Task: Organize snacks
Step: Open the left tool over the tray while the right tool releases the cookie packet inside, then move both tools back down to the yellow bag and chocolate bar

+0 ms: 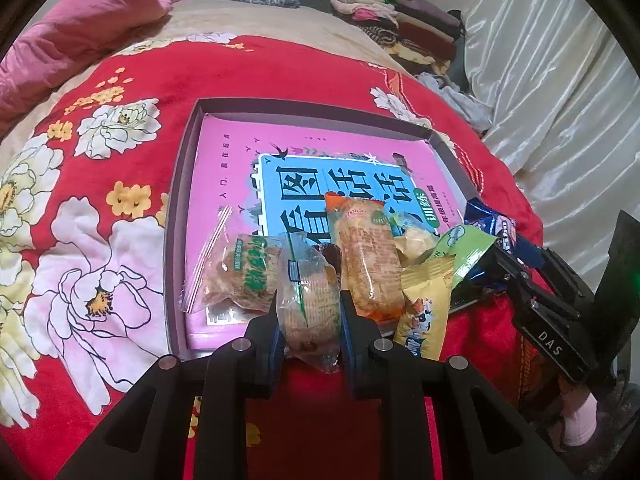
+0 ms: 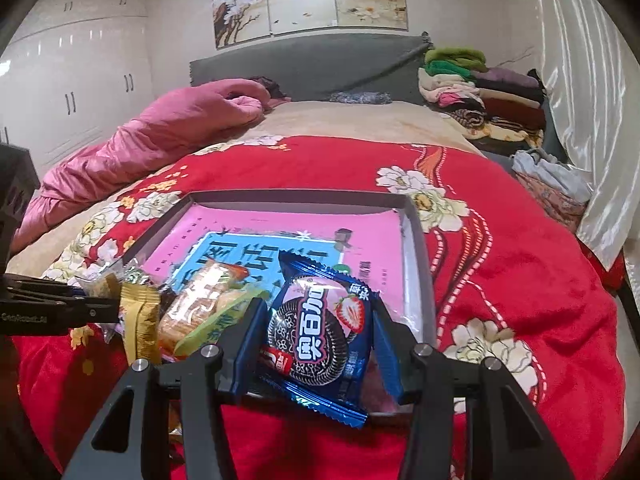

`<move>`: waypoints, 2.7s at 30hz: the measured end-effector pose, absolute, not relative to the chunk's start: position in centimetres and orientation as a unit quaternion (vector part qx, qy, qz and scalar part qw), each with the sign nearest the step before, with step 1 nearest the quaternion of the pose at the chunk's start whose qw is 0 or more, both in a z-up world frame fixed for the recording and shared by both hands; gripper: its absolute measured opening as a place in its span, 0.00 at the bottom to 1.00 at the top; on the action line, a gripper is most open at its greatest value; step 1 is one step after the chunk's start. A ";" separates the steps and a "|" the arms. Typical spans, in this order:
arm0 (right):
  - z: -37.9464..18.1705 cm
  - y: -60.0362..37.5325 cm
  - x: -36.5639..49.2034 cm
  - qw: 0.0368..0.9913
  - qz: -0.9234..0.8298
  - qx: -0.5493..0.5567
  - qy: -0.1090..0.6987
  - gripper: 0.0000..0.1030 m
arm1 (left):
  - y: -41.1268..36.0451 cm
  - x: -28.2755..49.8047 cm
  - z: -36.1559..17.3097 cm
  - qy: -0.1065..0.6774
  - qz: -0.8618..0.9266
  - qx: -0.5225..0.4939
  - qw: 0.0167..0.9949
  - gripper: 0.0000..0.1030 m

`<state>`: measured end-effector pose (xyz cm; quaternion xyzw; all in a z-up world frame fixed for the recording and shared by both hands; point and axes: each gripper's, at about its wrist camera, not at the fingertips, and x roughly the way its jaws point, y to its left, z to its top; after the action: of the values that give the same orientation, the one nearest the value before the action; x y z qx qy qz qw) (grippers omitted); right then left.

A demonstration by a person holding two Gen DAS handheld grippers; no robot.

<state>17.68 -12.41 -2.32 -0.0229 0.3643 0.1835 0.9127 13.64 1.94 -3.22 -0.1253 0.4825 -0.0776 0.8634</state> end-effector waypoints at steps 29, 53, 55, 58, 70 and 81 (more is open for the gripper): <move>-2.9 -10.1 18.1 0.906 0.216 -0.052 0.360 0.50 | 1.3 14.2 -3.7 0.489 -0.082 -0.122 0.860 0.24; -2.4 -11.1 18.3 0.913 0.197 -0.034 0.355 0.57 | 1.7 14.1 -3.7 0.493 -0.077 -0.127 0.857 0.29; -2.2 -11.3 18.1 0.915 0.195 -0.030 0.352 0.57 | 1.8 14.0 -3.6 0.493 -0.077 -0.129 0.857 0.38; -1.7 -11.5 17.9 0.918 0.192 -0.027 0.346 0.59 | 1.9 13.9 -3.4 0.492 -0.076 -0.129 0.858 0.44; 0.0 -12.3 15.1 0.916 0.204 0.001 0.346 0.65 | 2.8 12.6 -1.0 0.468 -0.073 -0.143 0.869 0.59; -1.3 -10.2 11.6 0.868 0.237 0.023 0.436 0.65 | 2.9 10.8 -0.1 0.473 -0.093 -0.148 0.864 0.59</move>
<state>11.59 -10.22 -1.25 0.0227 0.4358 0.2371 0.8680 10.77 2.94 -0.10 -0.1476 0.4726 -0.0934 0.8638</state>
